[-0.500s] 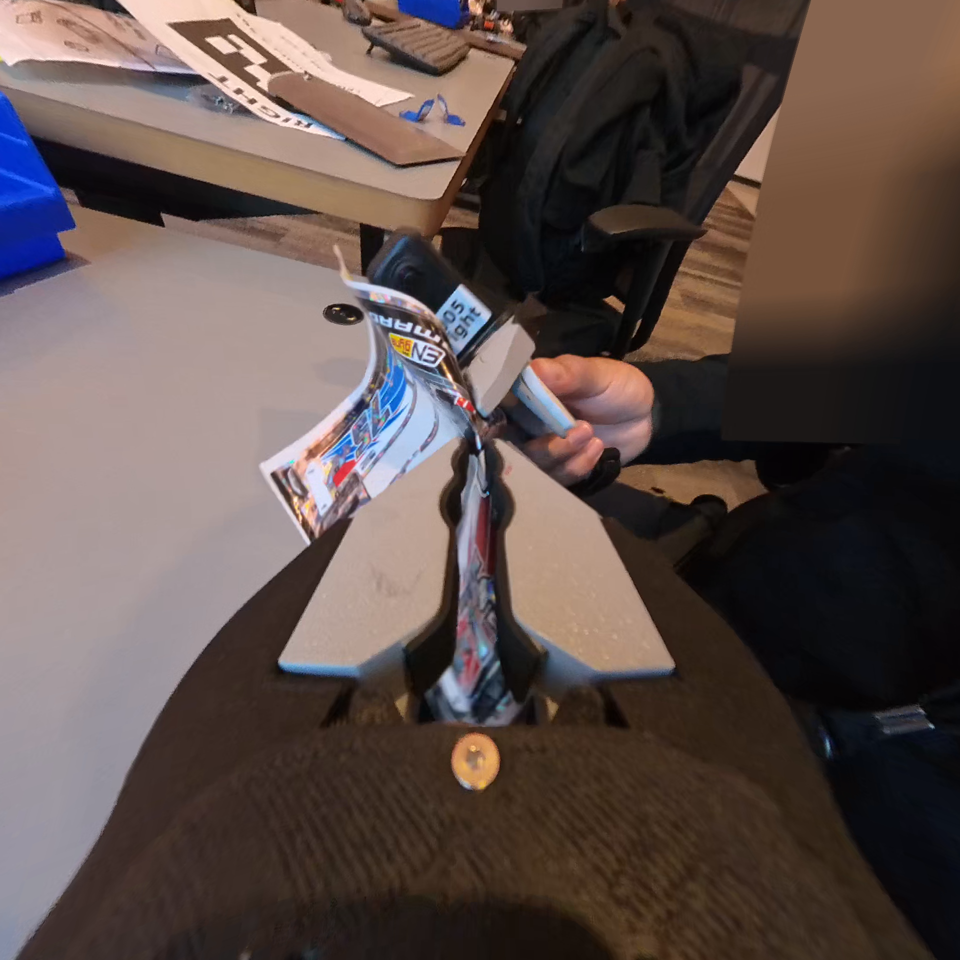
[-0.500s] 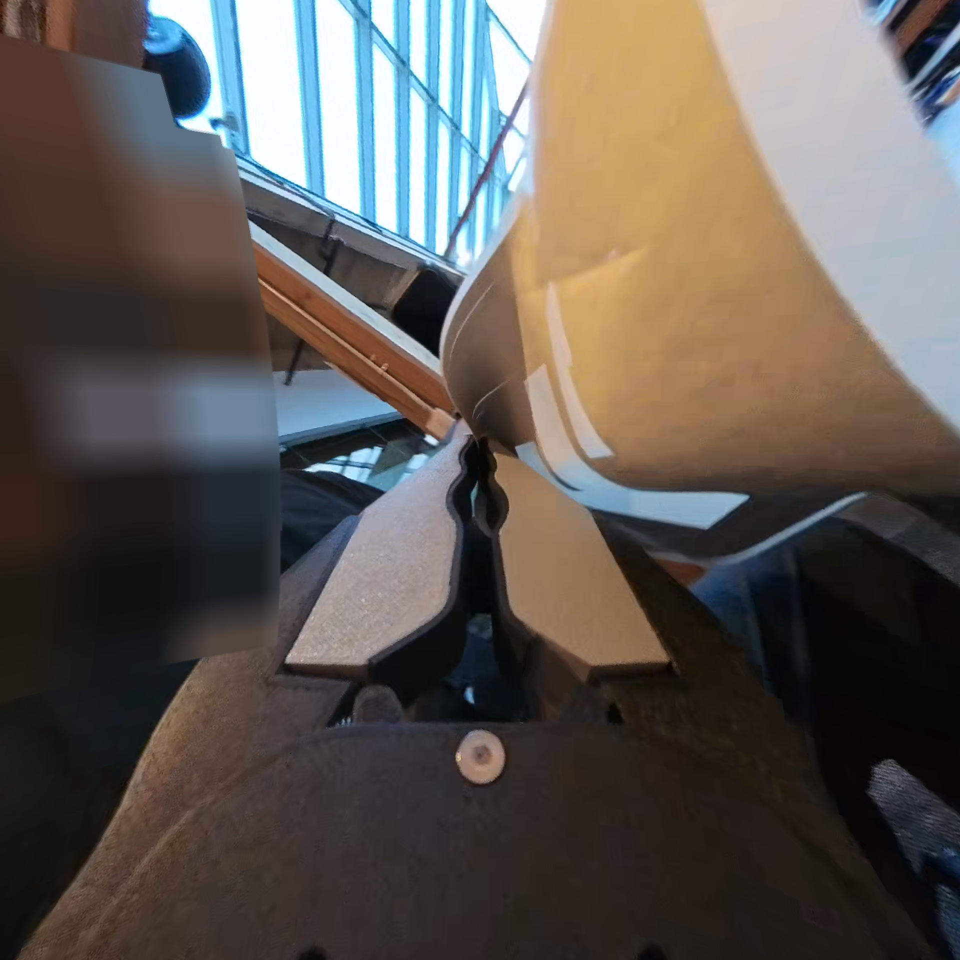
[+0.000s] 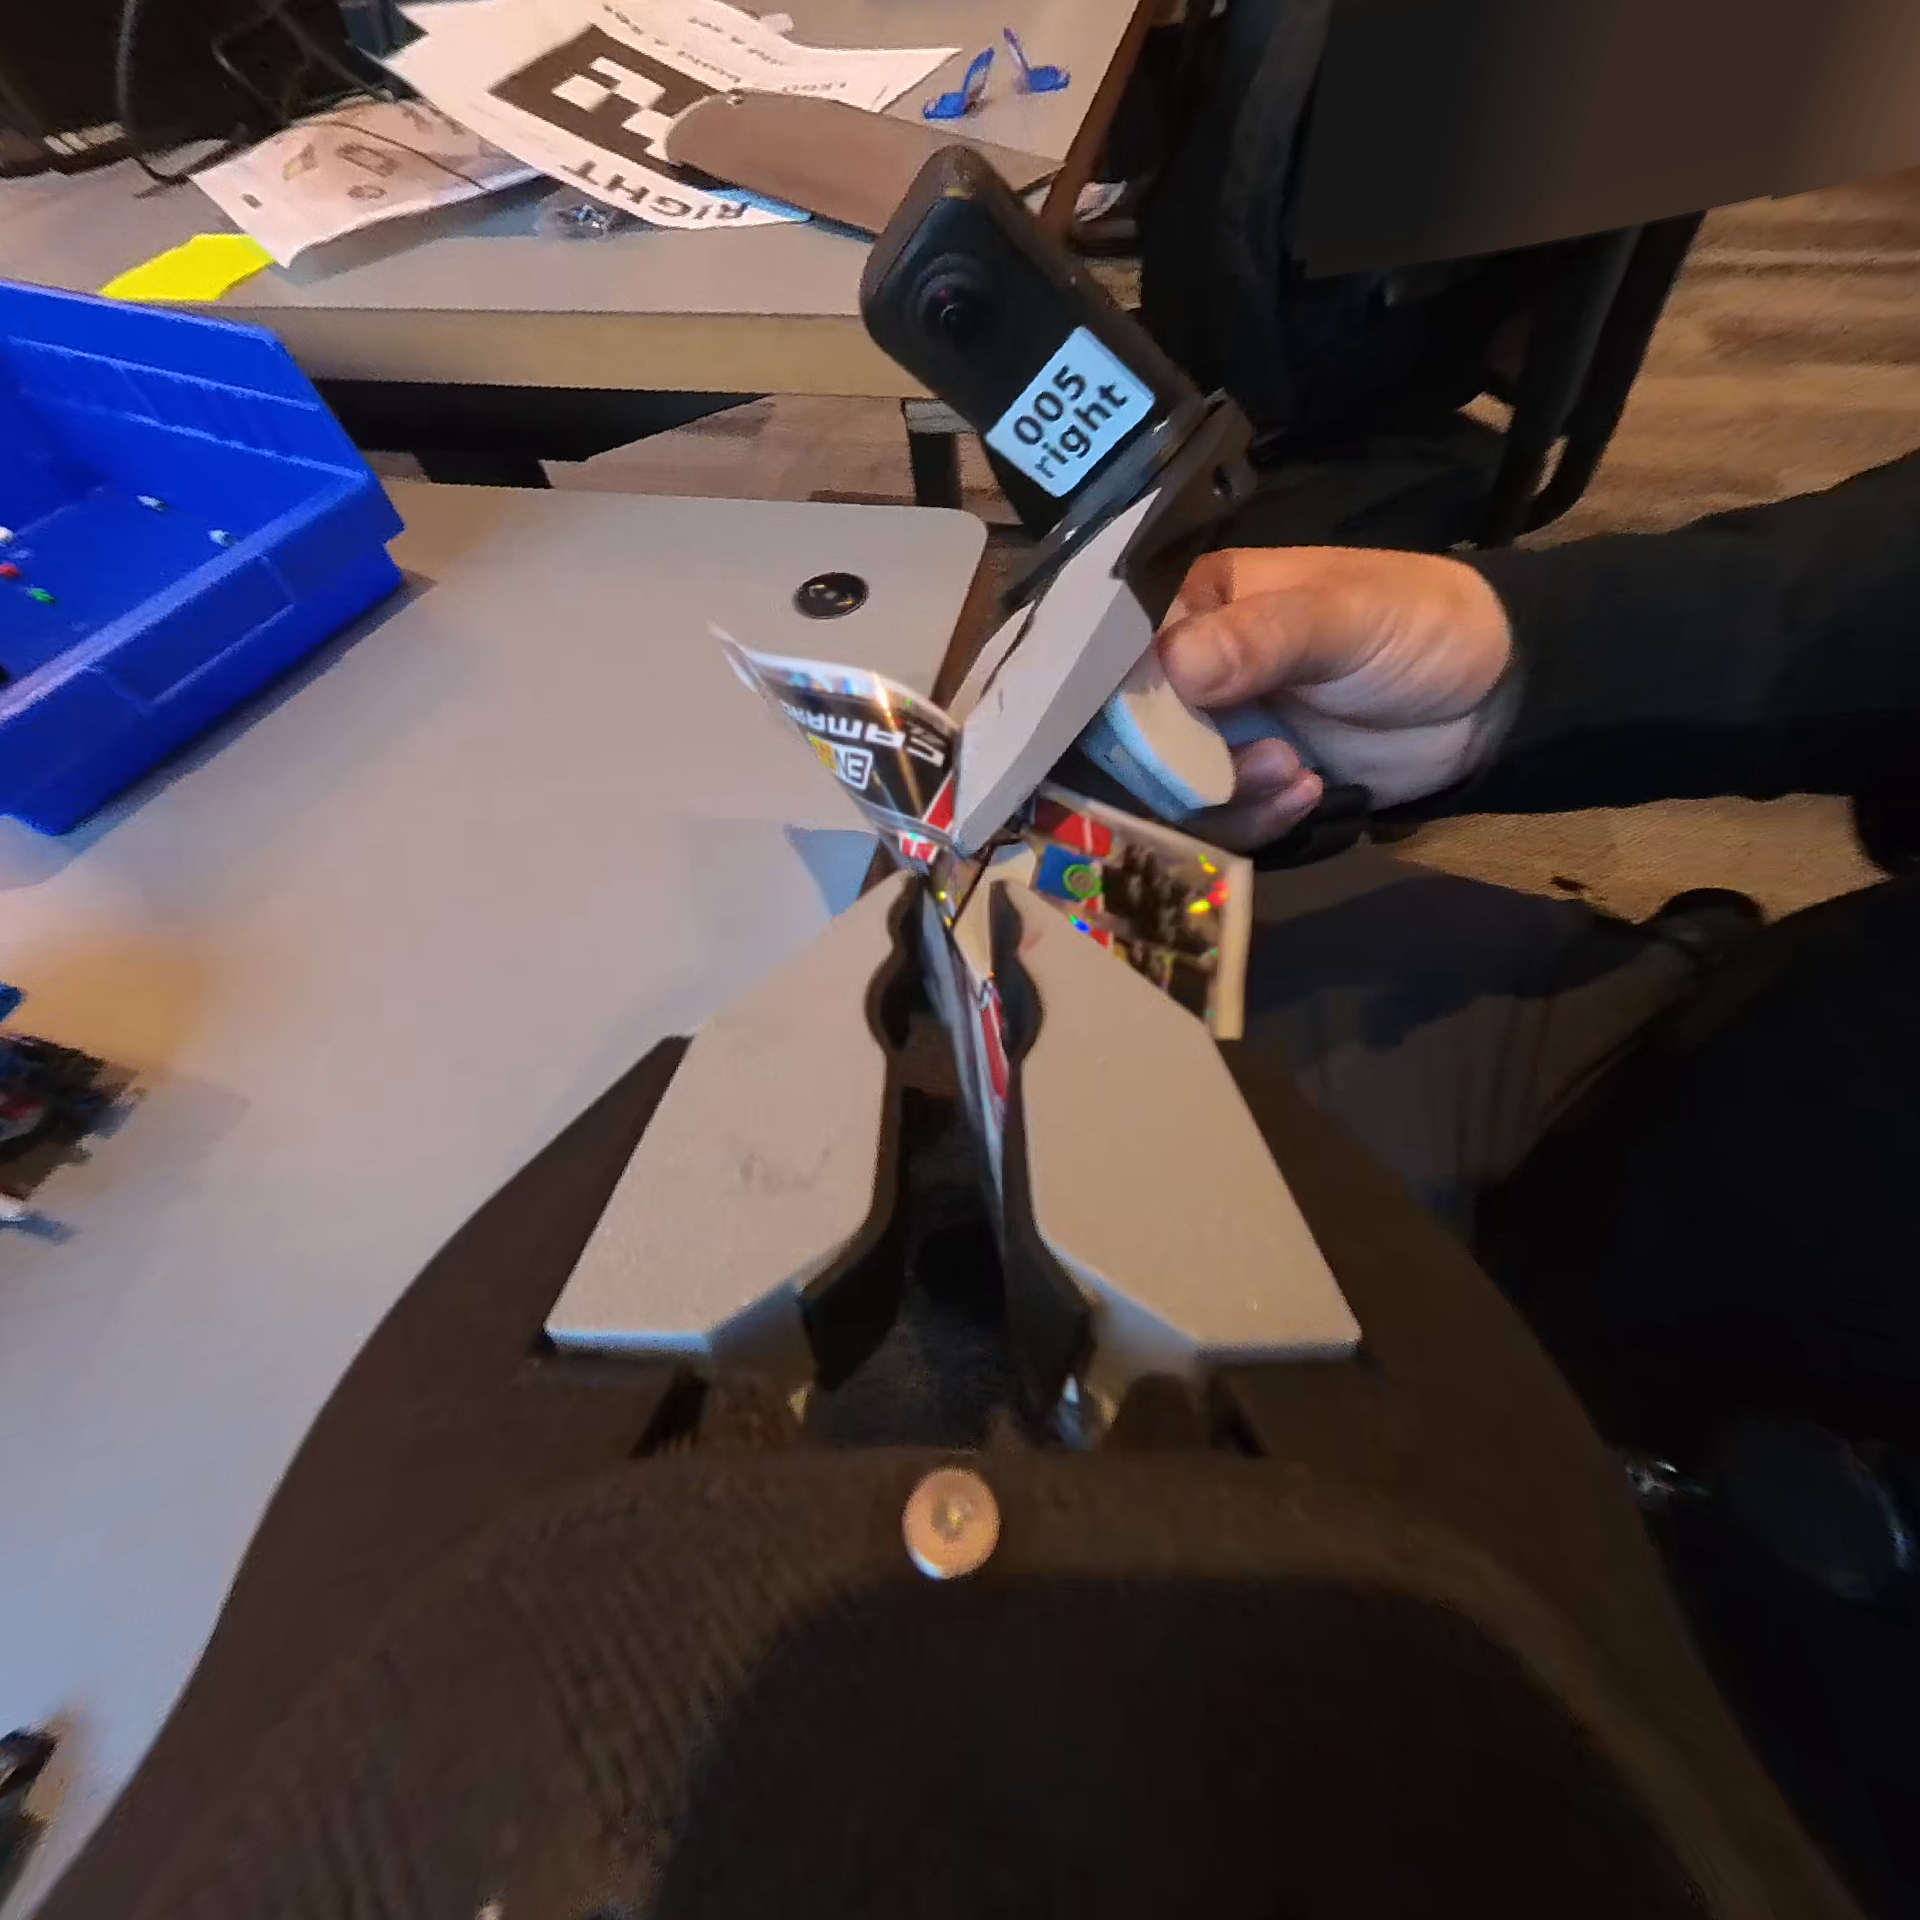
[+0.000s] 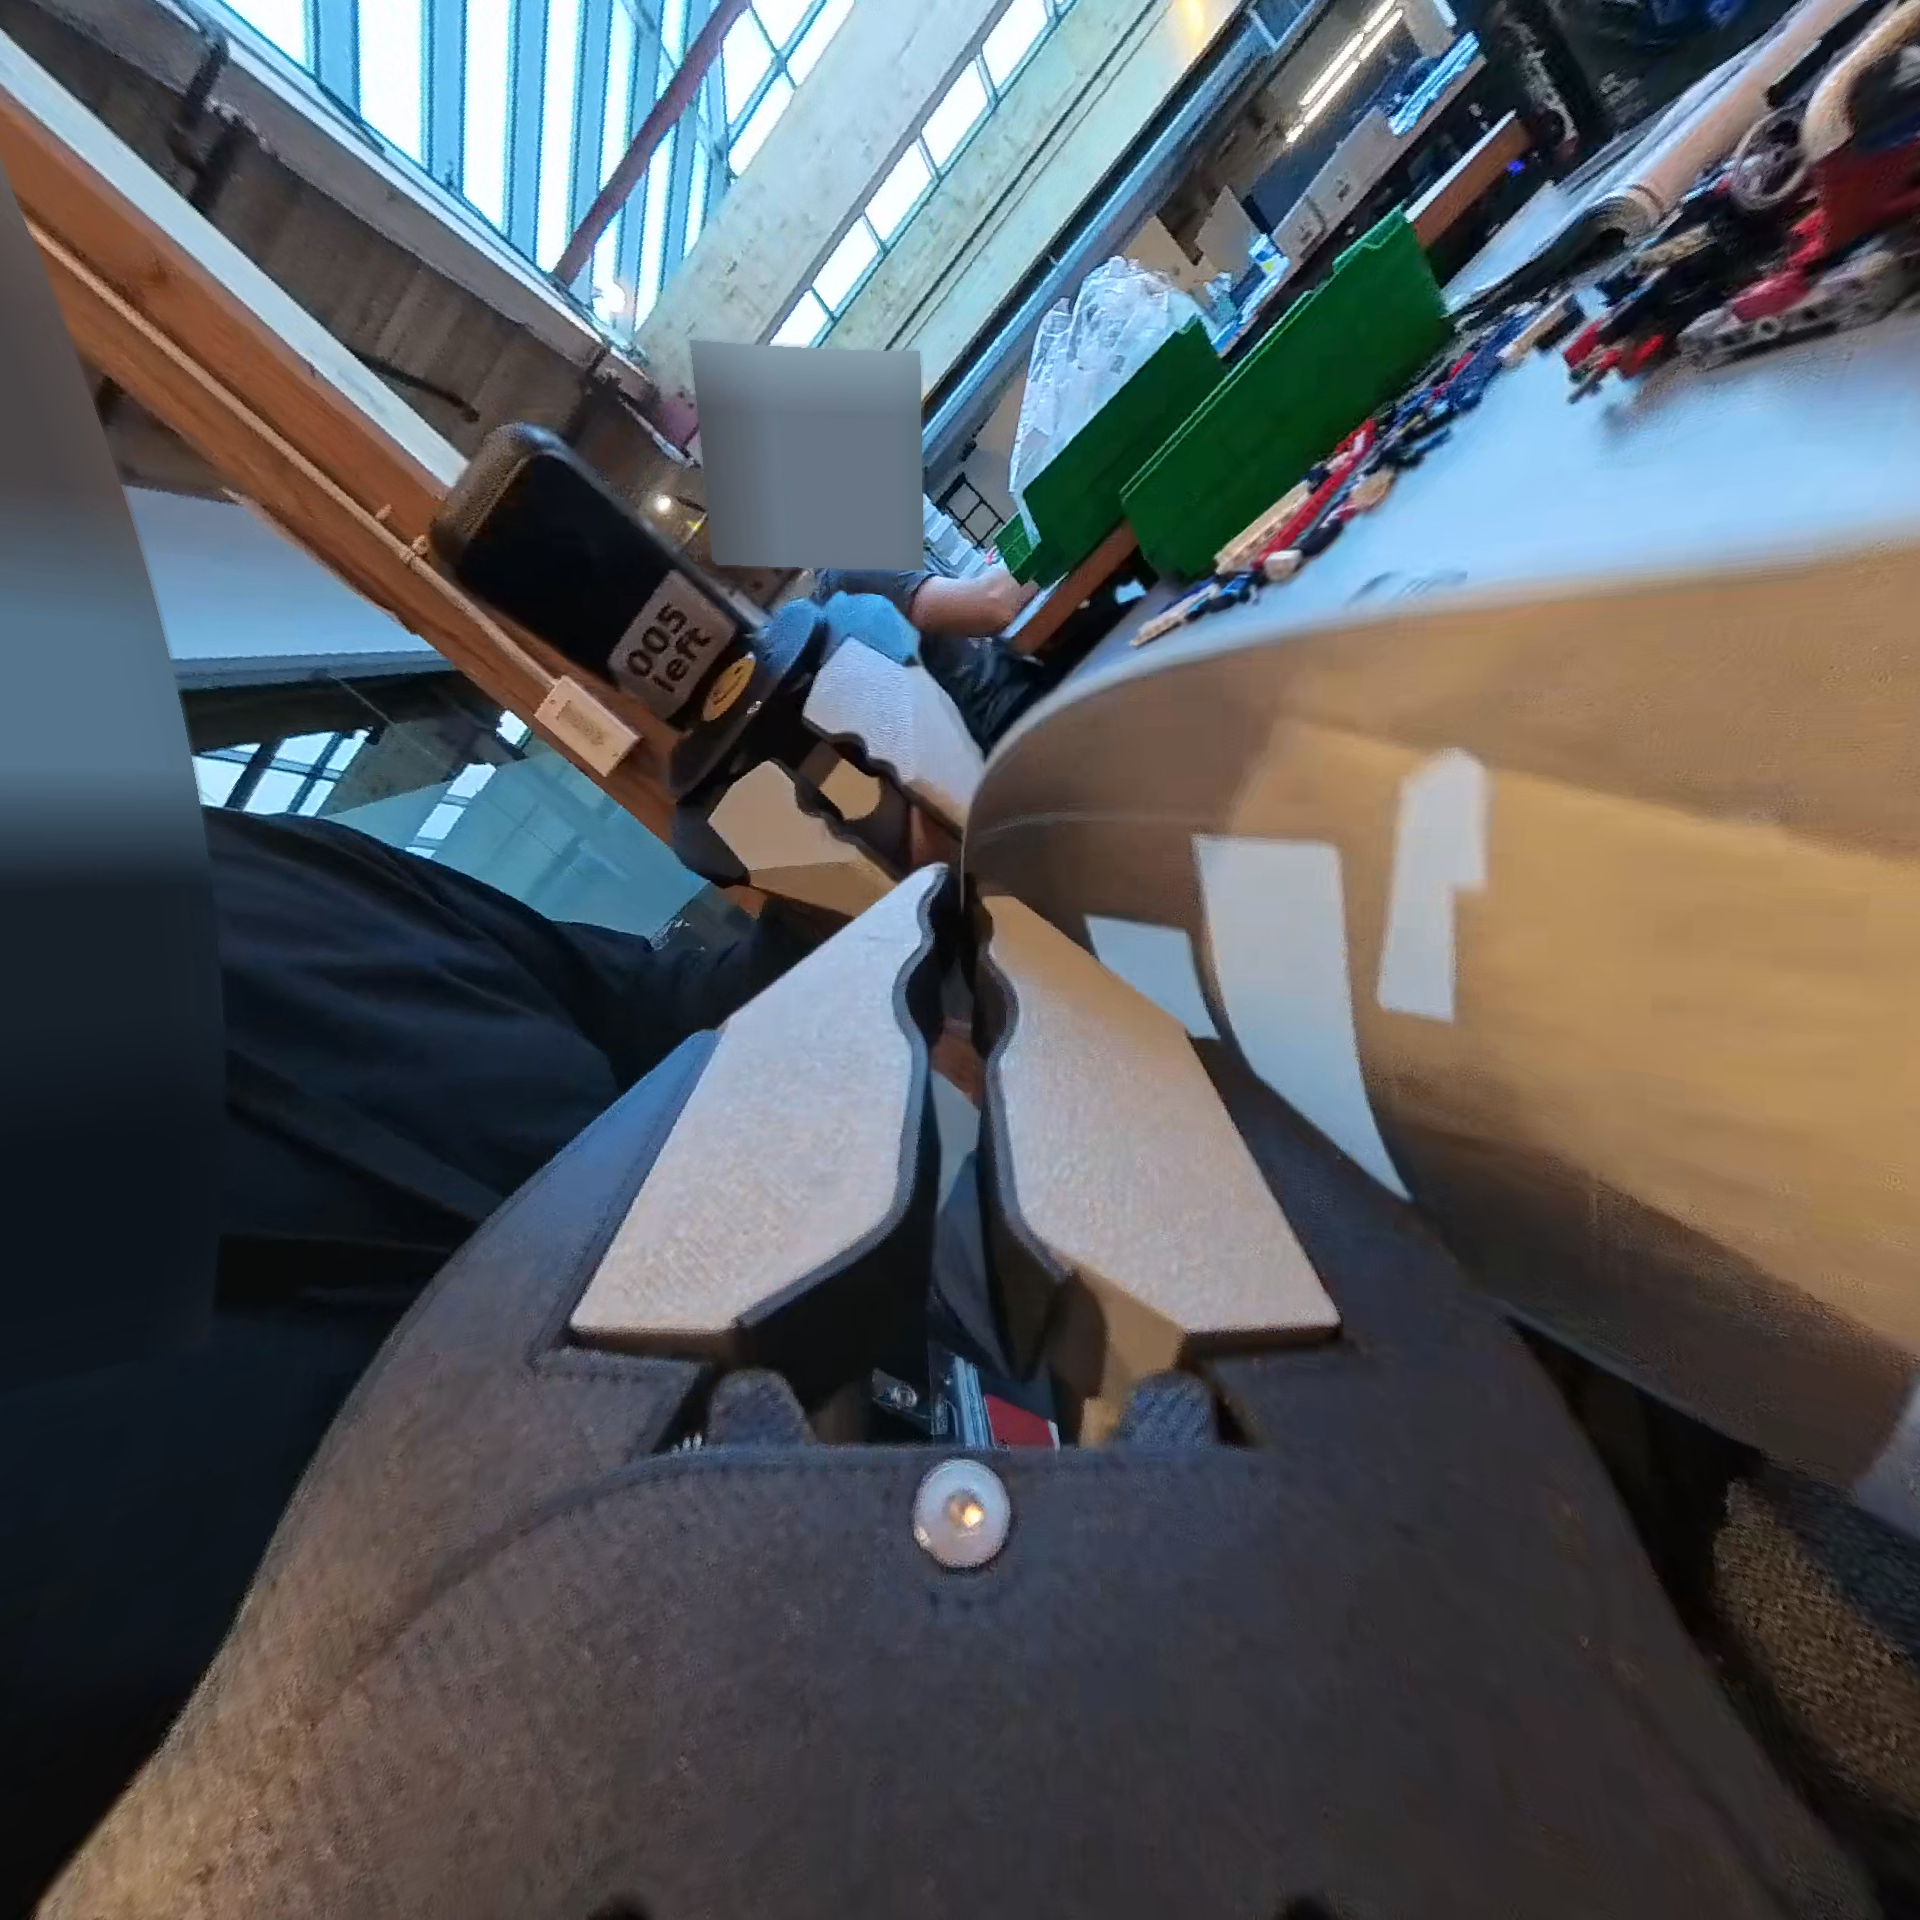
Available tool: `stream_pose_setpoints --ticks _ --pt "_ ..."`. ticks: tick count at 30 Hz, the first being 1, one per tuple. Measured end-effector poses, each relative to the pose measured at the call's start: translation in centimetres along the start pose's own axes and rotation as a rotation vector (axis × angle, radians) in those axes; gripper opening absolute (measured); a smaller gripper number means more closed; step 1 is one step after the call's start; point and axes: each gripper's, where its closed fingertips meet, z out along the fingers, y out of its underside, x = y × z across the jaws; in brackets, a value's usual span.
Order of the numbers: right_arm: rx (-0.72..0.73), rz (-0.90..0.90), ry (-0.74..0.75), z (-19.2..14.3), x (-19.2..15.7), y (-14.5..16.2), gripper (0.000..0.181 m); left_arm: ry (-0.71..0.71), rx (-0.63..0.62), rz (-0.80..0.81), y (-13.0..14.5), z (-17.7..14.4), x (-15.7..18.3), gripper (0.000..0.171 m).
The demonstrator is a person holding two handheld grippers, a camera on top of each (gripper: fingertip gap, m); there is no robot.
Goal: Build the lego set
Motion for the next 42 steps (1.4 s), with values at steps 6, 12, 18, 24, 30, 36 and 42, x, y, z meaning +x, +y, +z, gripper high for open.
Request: stream_pose_setpoints --ticks 6,12,18,24,30,36,42 --pt "-0.015 -0.011 0.009 0.2 -0.4 0.1 0.000 0.007 -0.014 0.005 -0.1 0.0 0.3 0.008" --pt "-0.014 -0.076 -0.019 0.5 -1.3 0.1 0.000 0.115 0.027 -0.115 -0.6 -0.3 1.0 0.004" --pt "-0.048 -0.178 -0.030 0.6 -1.9 0.3 0.000 0.240 0.076 -0.252 -1.0 -0.8 1.4 0.002" --pt "-0.094 -0.267 -0.032 0.8 -2.3 0.7 0.000 0.374 0.098 -0.370 -1.0 -1.3 1.9 0.001" --pt "-0.125 -0.311 -0.009 0.8 -1.8 1.3 0.000 0.427 0.100 -0.434 -0.3 -1.1 1.9 0.001" --pt "-0.187 -0.443 0.028 1.0 -2.3 1.3 0.000 0.540 0.160 -0.545 -0.6 -1.6 2.1 0.001" --pt "-0.199 -0.568 -0.027 0.9 -3.0 1.4 0.000 0.588 0.174 -0.559 -1.0 -1.8 2.6 0.001"
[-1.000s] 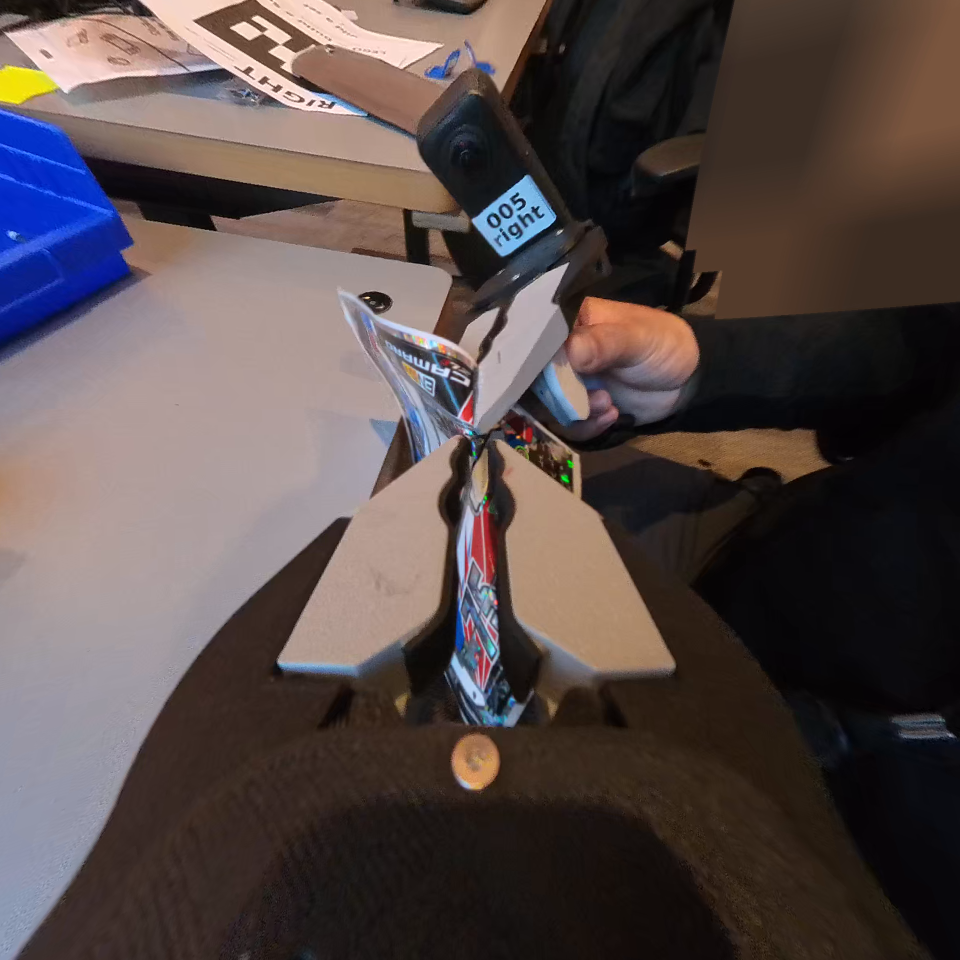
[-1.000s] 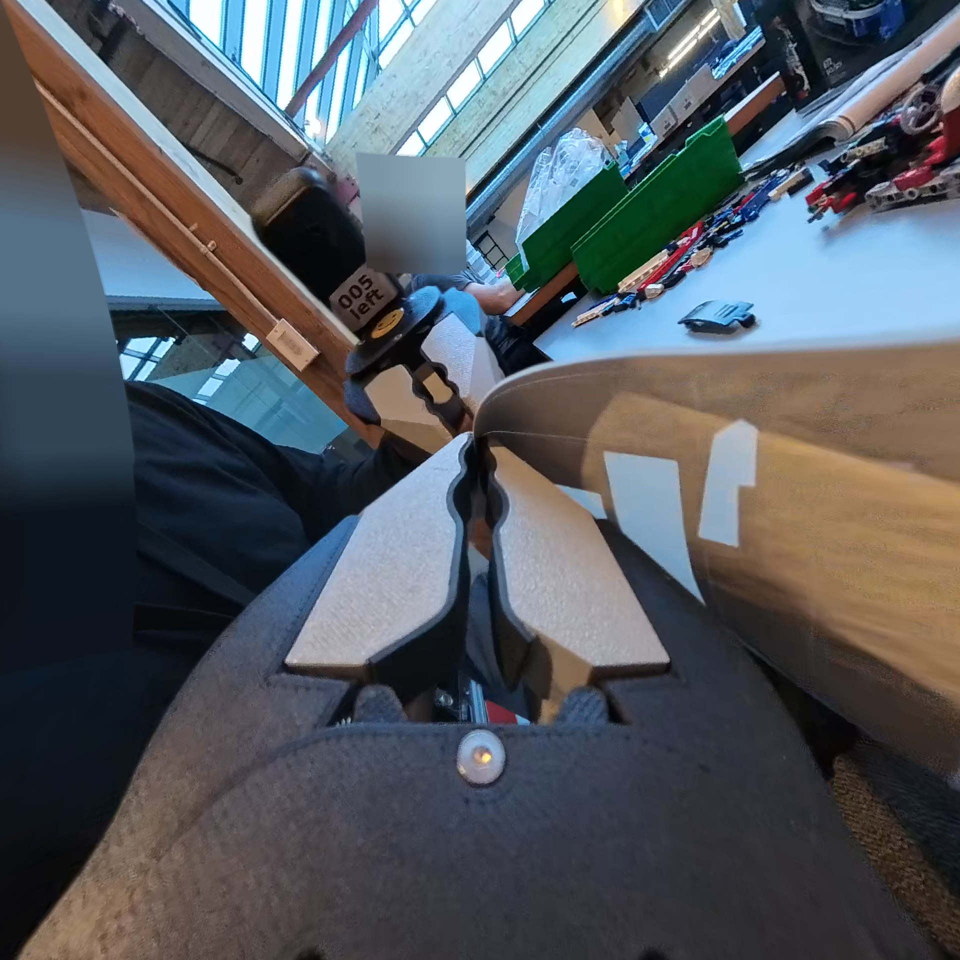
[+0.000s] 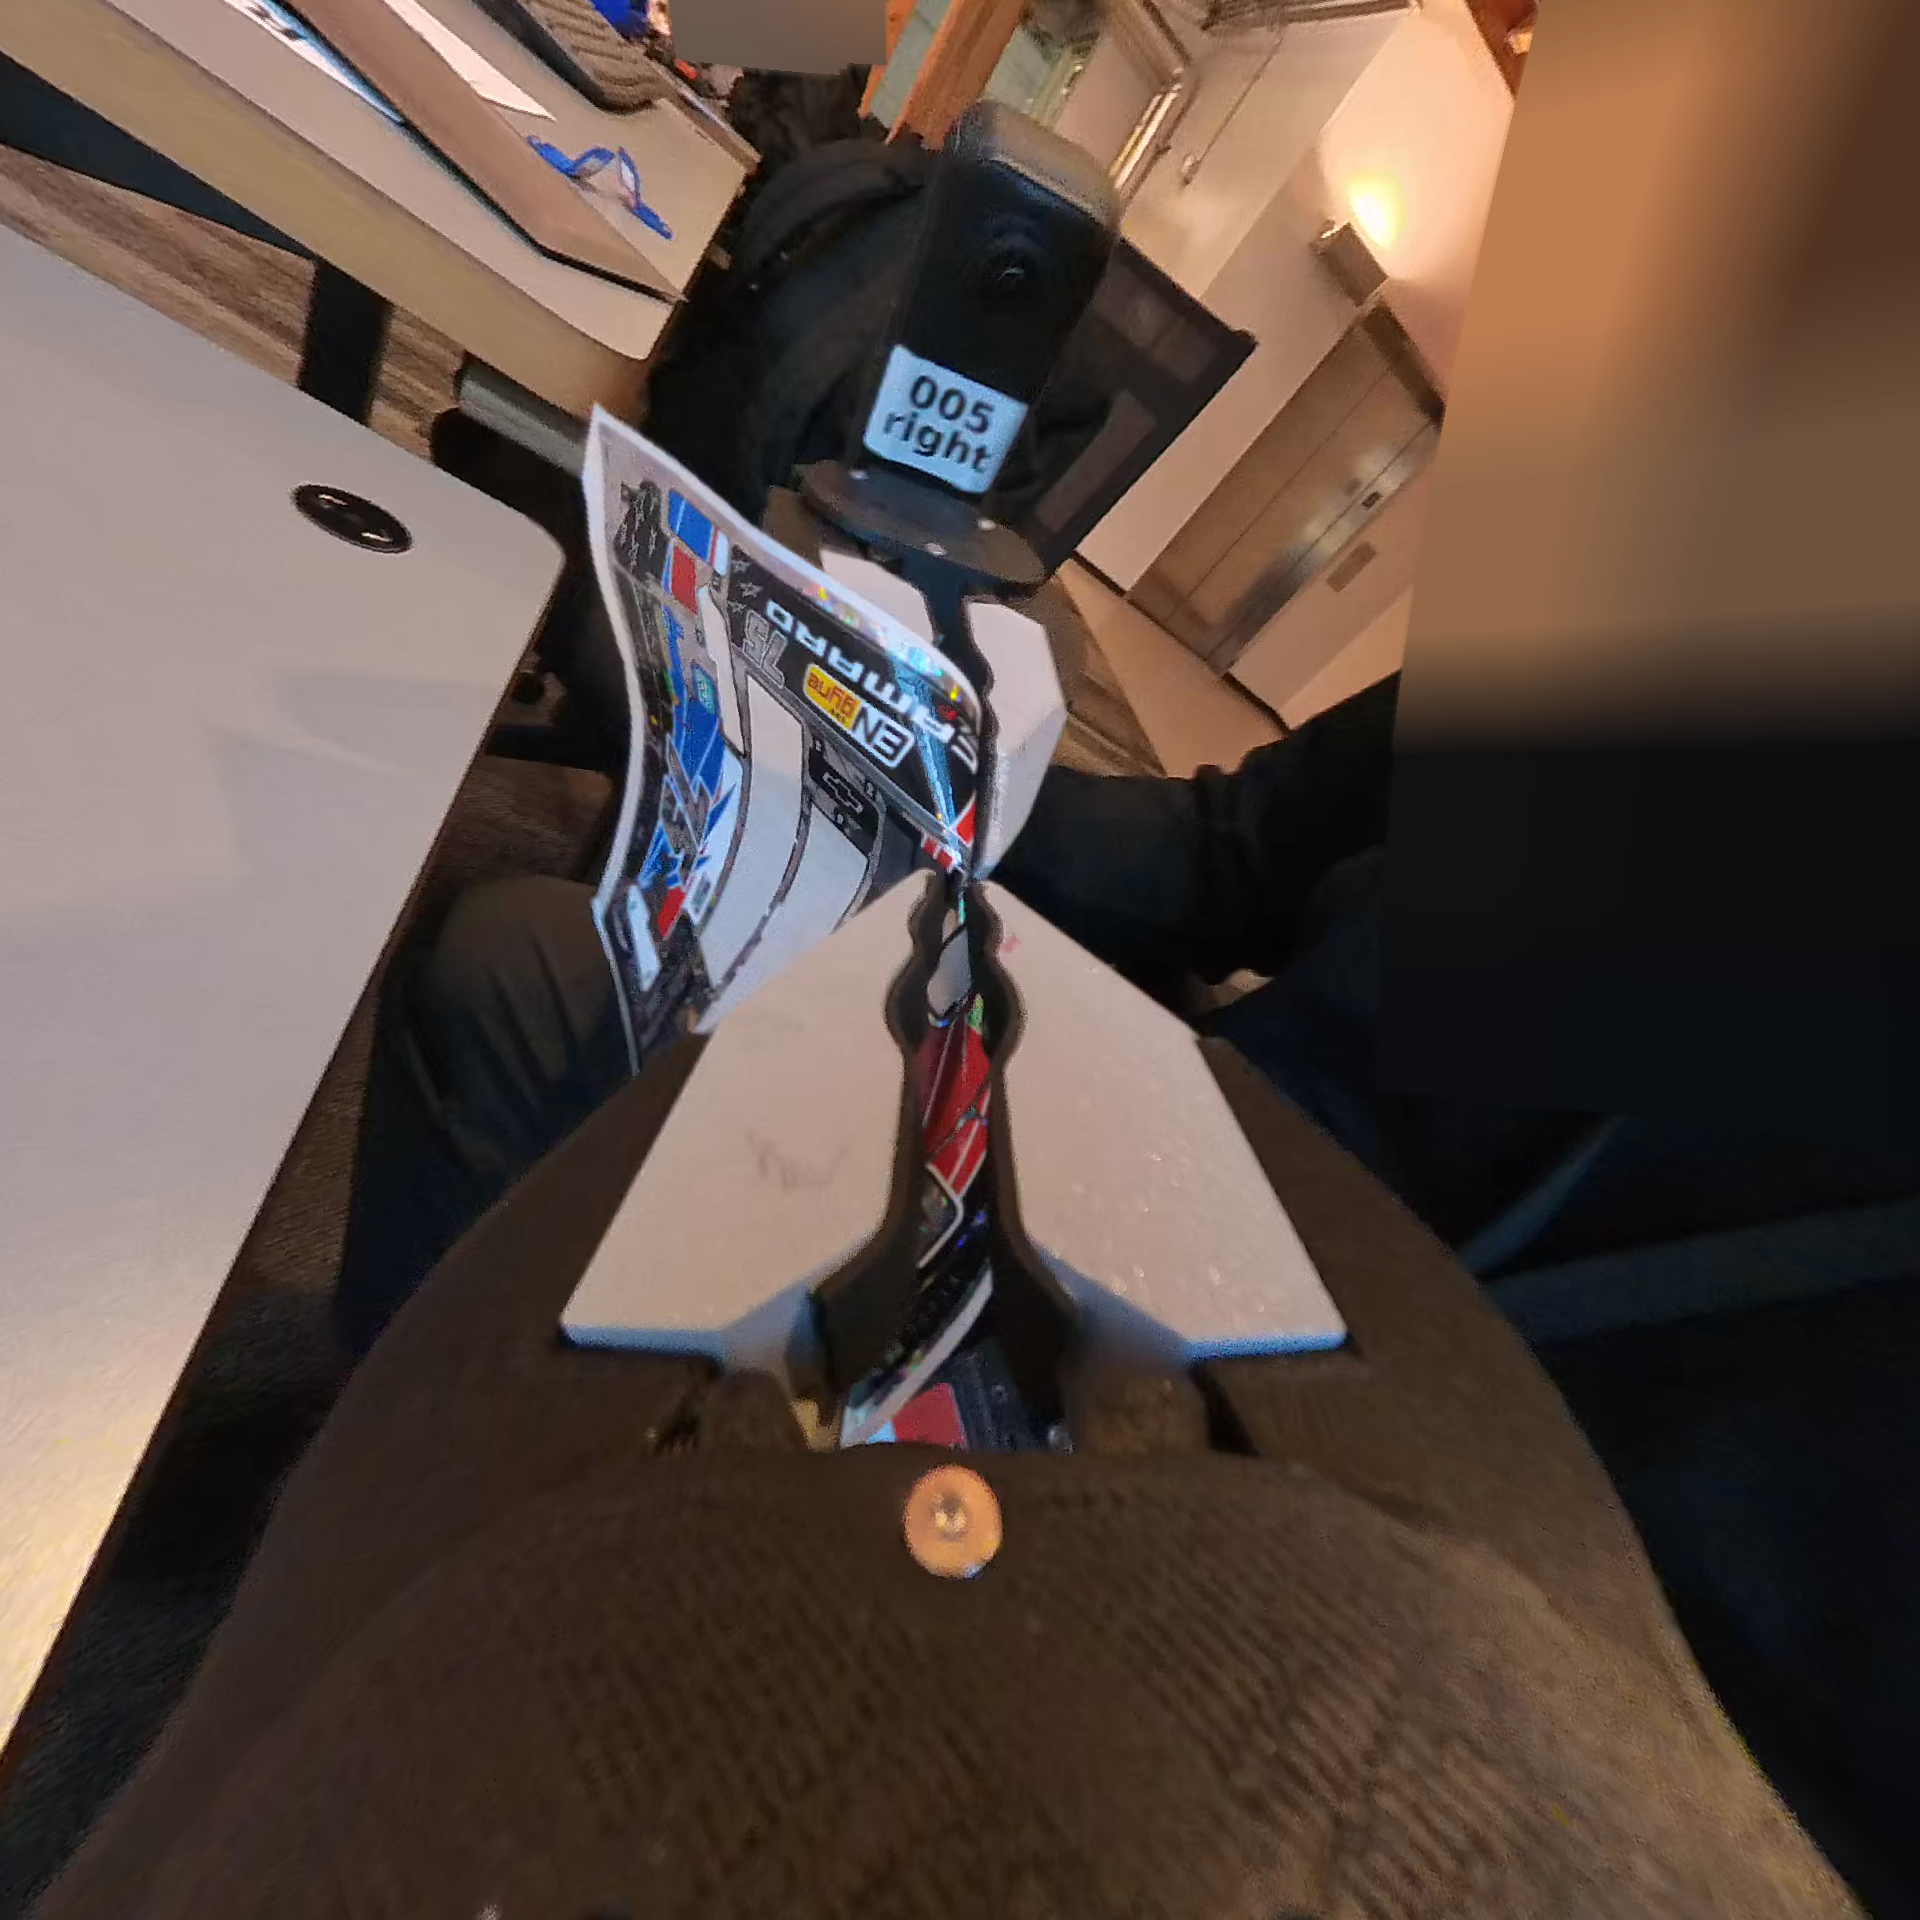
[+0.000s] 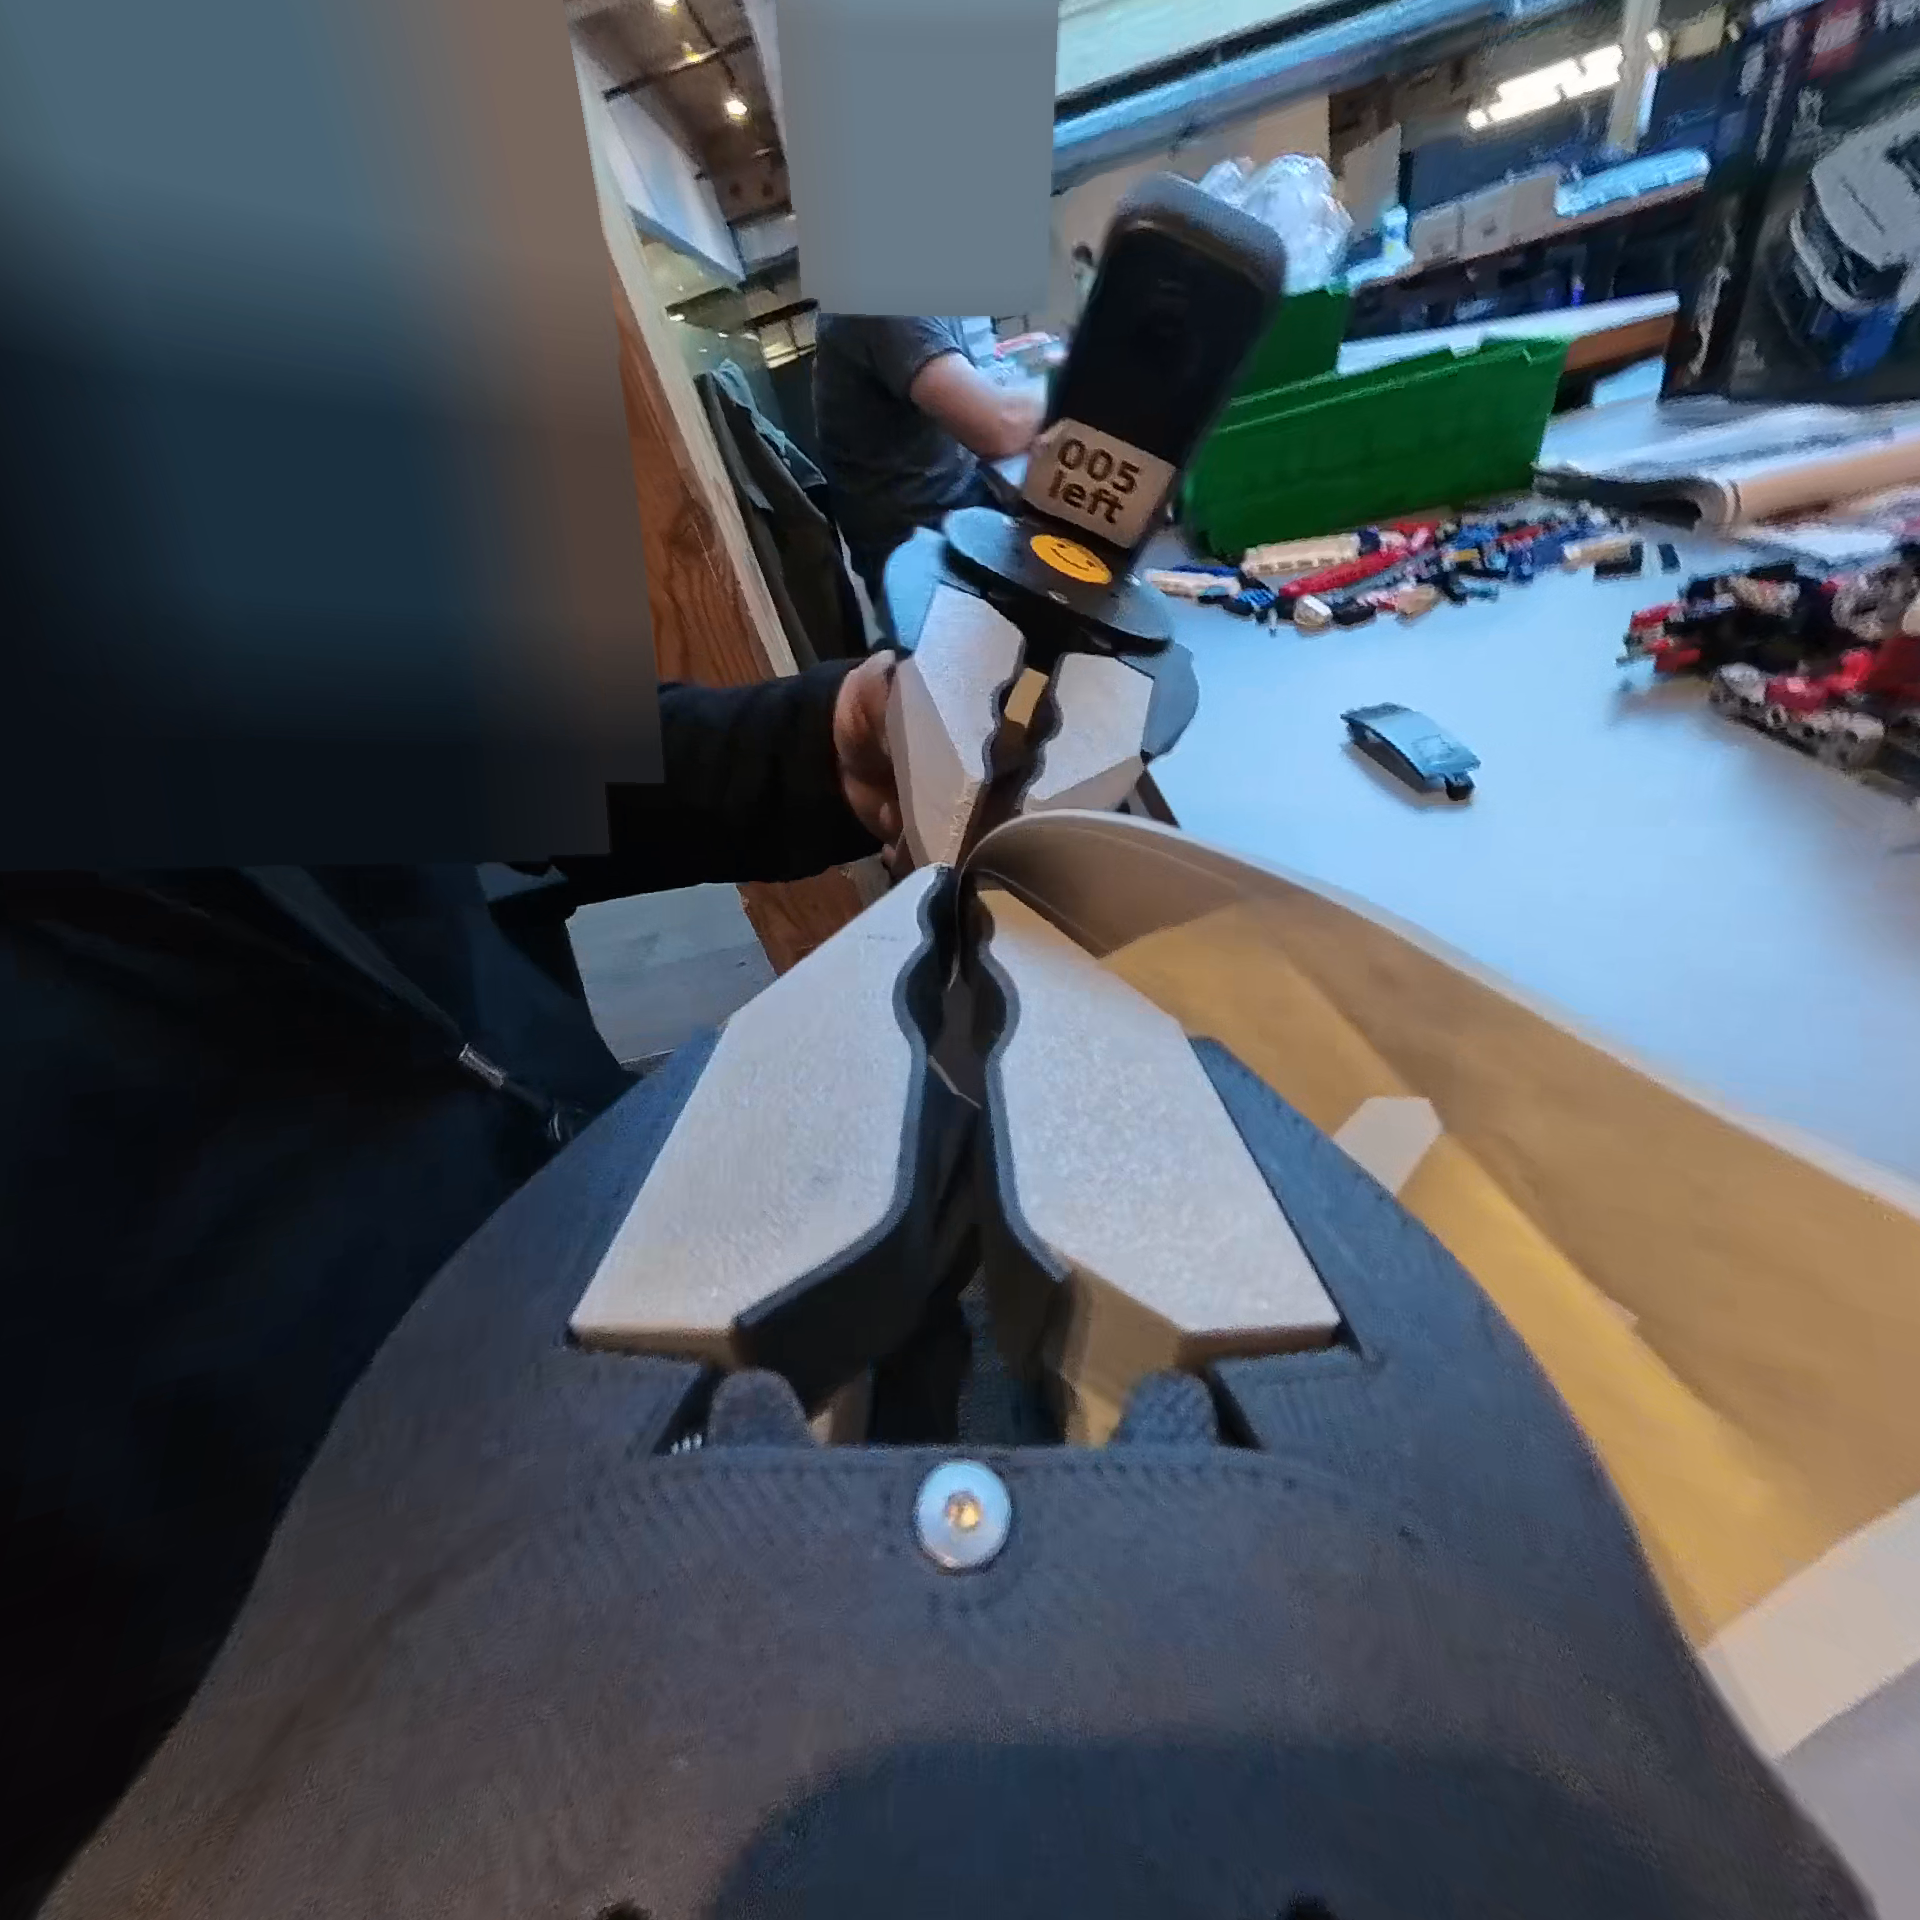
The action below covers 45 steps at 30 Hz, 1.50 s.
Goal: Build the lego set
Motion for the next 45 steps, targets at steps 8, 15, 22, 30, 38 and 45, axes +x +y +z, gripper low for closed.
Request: stream_pose_setpoints --ticks 8,15,22,30,38,45 --pt "0.112 -0.116 -0.149 0.2 -0.4 -1.0 0.000 0.079 0.056 -0.041 -0.7 -0.3 0.7 0.003" --pt "0.057 -0.253 -0.131 0.5 0.0 -1.8 0.000 0.118 0.120 -0.072 -1.7 -0.8 0.7 0.002" --pt "0.015 -0.266 -0.073 0.4 0.6 -1.9 0.000 0.077 0.121 -0.045 -2.1 -0.9 0.6 0.009" --pt "-0.029 -0.314 -0.019 0.2 0.7 -1.7 0.000 0.052 0.125 -0.062 -2.0 -0.6 0.2 0.005" --pt "-0.044 -0.334 -0.005 0.3 0.9 -1.6 0.000 0.085 0.161 -0.108 -2.2 -0.9 0.0 0.002" --pt "-0.046 -0.326 0.002 0.5 1.2 -1.5 0.000 0.080 0.178 -0.107 -2.4 -1.2 -0.2 0.000"
